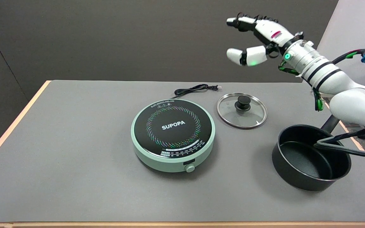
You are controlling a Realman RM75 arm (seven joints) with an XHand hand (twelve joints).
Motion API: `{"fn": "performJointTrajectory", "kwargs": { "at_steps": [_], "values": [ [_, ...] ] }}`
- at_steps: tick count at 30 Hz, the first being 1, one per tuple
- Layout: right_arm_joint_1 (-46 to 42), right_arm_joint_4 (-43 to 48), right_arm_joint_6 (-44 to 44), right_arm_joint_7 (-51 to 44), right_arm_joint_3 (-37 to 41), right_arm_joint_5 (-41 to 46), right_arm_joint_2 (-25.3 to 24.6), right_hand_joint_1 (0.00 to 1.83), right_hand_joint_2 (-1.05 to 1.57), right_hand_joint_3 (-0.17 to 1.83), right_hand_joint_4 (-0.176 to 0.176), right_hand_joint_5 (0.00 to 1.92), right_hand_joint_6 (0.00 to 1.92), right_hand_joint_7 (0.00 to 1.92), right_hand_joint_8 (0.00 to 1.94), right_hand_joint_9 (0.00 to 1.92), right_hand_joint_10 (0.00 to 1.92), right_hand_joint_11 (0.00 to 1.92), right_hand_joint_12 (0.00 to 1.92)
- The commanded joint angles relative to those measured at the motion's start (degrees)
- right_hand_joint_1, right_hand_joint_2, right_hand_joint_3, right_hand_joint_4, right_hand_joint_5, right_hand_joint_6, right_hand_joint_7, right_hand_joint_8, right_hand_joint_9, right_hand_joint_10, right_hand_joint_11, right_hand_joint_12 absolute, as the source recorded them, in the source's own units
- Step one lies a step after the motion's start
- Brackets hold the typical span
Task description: Pick up the pot lid.
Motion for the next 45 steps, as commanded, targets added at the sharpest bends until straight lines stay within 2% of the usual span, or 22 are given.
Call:
{"fn": "performJointTrajectory", "kwargs": {
  "at_steps": [1, 4, 6, 10, 12, 14, 24, 45],
  "values": [
    [19.6, 6.3, -11.1, -8.0, -26.4, -11.9, 7.8, 0.45, 0.45, 0.91, 0.102, 0.25, 0.14, 0.31, 0.14, 0.36, 0.21, 0.22, 0.47],
    [21.9, 6.1, -13.3, -8.0, -30.4, -11.9, 8.5, 0.43, 0.46, 0.87, 0.101, 0.22, 0.16, 0.29, 0.16, 0.36, 0.20, 0.23, 0.42],
    [21.7, 6.7, -13.7, -8.0, -31.2, -12.3, 8.5, 0.43, 0.44, 0.90, 0.099, 0.22, 0.13, 0.29, 0.14, 0.35, 0.21, 0.21, 0.46],
    [21.4, 8.0, -13.8, -8.0, -32.1, -12.3, 8.5, 0.42, 0.46, 0.87, 0.097, 0.19, 0.15, 0.27, 0.16, 0.35, 0.19, 0.21, 0.41],
    [21.5, 8.9, -13.3, -8.0, -32.4, -12.3, 8.4, 0.44, 0.43, 0.90, 0.095, 0.20, 0.13, 0.28, 0.14, 0.34, 0.20, 0.19, 0.45],
    [21.8, 9.5, -12.8, -9.1, -32.7, -12.3, 8.3, 0.45, 0.46, 0.87, 0.096, 0.19, 0.15, 0.28, 0.16, 0.35, 0.19, 0.21, 0.40],
    [21.8, 10.9, -12.3, -10.6, -33.8, -12.3, 7.9, 0.51, 0.47, 0.90, 0.098, 0.20, 0.15, 0.29, 0.16, 0.37, 0.20, 0.21, 0.39],
    [22.0, 21.1, -6.3, -10.6, -35.5, -12.3, -0.9, 0.65, 0.52, 0.95, 0.087, 0.22, 0.14, 0.38, 0.16, 0.45, 0.25, 0.22, 0.42]
  ]
}}
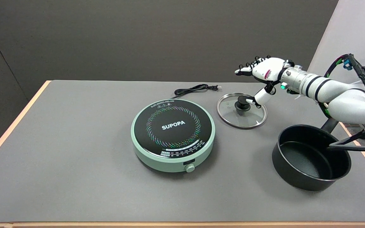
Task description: Pick up the pot lid.
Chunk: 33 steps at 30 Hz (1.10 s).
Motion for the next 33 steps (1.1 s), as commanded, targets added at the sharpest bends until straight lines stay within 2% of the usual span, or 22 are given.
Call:
{"fn": "performJointTrajectory", "kwargs": {
  "at_steps": [1, 14, 21, 33],
  "values": [
    [0.8, 7.6, 3.7, -0.5, -2.1, -0.3, -5.8, 0.66, 0.52, 0.95, 0.086, 0.22, 0.14, 0.38, 0.16, 0.45, 0.25, 0.22, 0.42],
    [0.5, 11.7, 4.5, -0.5, -2.2, 0.2, -9.2, 0.65, 0.55, 0.93, 0.085, 0.23, 0.16, 0.44, 0.18, 0.49, 0.27, 0.24, 0.38],
    [0.5, 13.5, 4.5, -0.4, -2.2, 0.2, -11.2, 0.65, 0.59, 0.90, 0.092, 0.32, 0.17, 0.49, 0.20, 0.53, 0.31, 0.25, 0.37],
    [0.0, 14.8, 3.9, 0.0, -3.0, 0.3, -12.5, 0.65, 0.60, 0.89, 0.089, 0.33, 0.17, 0.51, 0.22, 0.54, 0.33, 0.25, 0.37]
  ]
}}
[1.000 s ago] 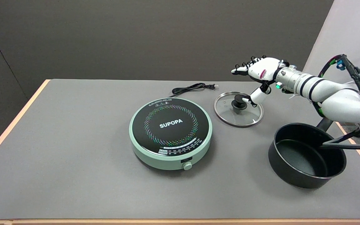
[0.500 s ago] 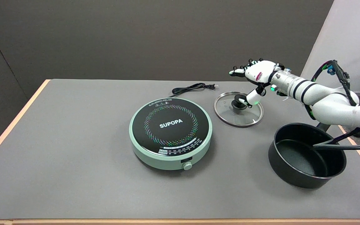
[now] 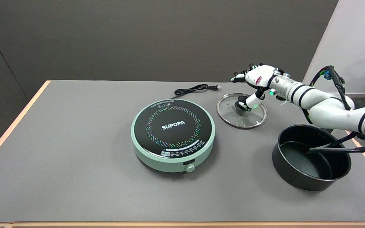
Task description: Pick up the pot lid.
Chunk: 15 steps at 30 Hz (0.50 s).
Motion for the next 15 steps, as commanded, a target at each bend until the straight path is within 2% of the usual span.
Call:
{"fn": "performJointTrajectory", "kwargs": {
  "at_steps": [1, 15],
  "values": [
    [-0.5, 3.0, -0.1, 0.3, -1.1, 0.2, -2.9, 0.65, 0.60, 0.89, 0.089, 0.33, 0.17, 0.51, 0.22, 0.54, 0.33, 0.25, 0.37],
    [-1.7, 3.3, 0.0, -0.1, -1.0, 2.9, -2.6, 0.69, 0.61, 0.89, 0.096, 0.39, 0.19, 0.56, 0.24, 0.57, 0.36, 0.26, 0.37]
  ]
}}
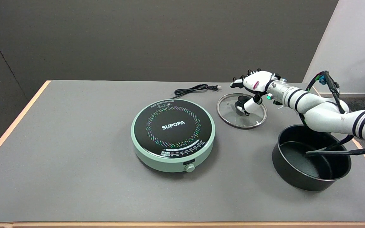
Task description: Pick up the pot lid.
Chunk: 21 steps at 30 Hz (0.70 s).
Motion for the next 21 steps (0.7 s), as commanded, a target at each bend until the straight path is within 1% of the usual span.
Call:
{"fn": "performJointTrajectory", "kwargs": {
  "at_steps": [1, 7, 8, 10, 21],
  "values": [
    [-1.2, 1.1, 0.1, -0.3, -0.1, 1.7, -0.5, 0.70, 0.62, 0.89, 0.096, 0.39, 0.19, 0.57, 0.25, 0.58, 0.37, 0.26, 0.37],
    [-1.3, 1.3, 0.3, -0.3, -0.1, 1.7, -0.5, 0.74, 0.66, 0.85, 0.102, 0.46, 0.24, 0.60, 0.31, 0.60, 0.43, 0.28, 0.36],
    [-1.4, 1.3, 0.3, -0.3, -0.1, 1.7, -0.5, 0.75, 0.64, 0.88, 0.102, 0.47, 0.23, 0.61, 0.30, 0.59, 0.44, 0.27, 0.38],
    [-1.4, 1.3, 0.5, -0.3, -0.1, 1.7, -0.4, 0.77, 0.64, 0.89, 0.106, 0.49, 0.23, 0.61, 0.32, 0.60, 0.45, 0.28, 0.38],
    [-1.6, 1.4, 1.1, -0.3, -0.1, 1.7, -0.3, 0.80, 0.70, 0.82, 0.134, 0.55, 0.42, 0.65, 0.41, 0.63, 0.51, 0.31, 0.35]
  ]
}}
